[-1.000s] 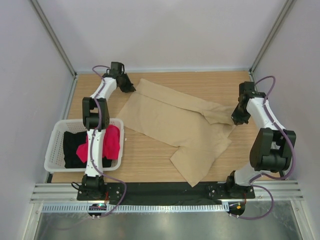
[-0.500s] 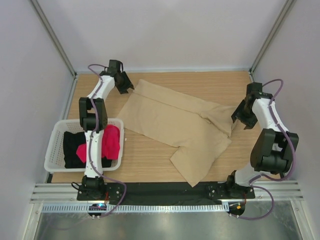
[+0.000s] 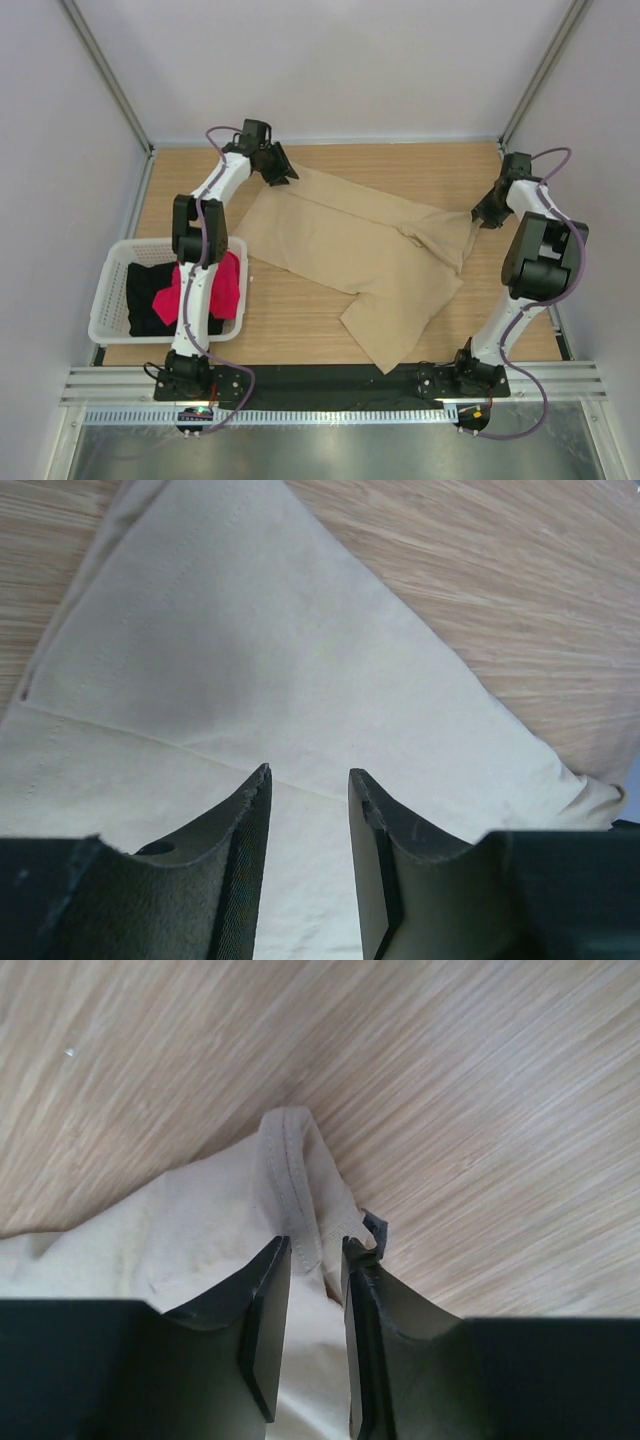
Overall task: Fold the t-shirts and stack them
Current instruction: Fold the tshirt
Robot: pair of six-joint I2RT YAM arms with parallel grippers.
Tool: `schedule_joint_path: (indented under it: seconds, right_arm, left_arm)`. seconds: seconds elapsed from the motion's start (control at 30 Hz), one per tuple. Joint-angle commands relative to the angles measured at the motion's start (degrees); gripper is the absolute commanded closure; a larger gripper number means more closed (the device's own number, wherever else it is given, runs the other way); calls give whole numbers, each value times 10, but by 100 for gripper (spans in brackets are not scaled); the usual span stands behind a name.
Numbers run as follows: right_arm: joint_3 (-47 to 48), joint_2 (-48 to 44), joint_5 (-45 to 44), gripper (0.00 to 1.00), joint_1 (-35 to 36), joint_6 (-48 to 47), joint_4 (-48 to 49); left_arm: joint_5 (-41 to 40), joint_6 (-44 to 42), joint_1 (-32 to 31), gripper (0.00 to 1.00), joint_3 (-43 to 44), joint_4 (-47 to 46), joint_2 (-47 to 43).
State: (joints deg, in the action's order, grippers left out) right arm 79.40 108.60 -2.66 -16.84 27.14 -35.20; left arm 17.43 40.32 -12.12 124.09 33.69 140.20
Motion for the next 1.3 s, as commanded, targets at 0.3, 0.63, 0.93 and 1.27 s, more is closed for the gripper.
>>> schedule_joint_path:
  seconds: [0.3,0.63,0.93,1.27]
  right_arm:
    - [3,-28,20,59,-42,-47,58]
    - [16,0,117,52,-47,-63,122]
    - [26,44,143,53,-47,-60,106]
    - [-5,-6,-25,99,-48,-39,81]
  left_arm:
    - [22,26,2,65,17,-20,20]
    - [25,26,-3,68,-8,-19,22]
    - [17,31,-4,68,-2,-10,33]
    - [2,24,-4,68,-10,3,38]
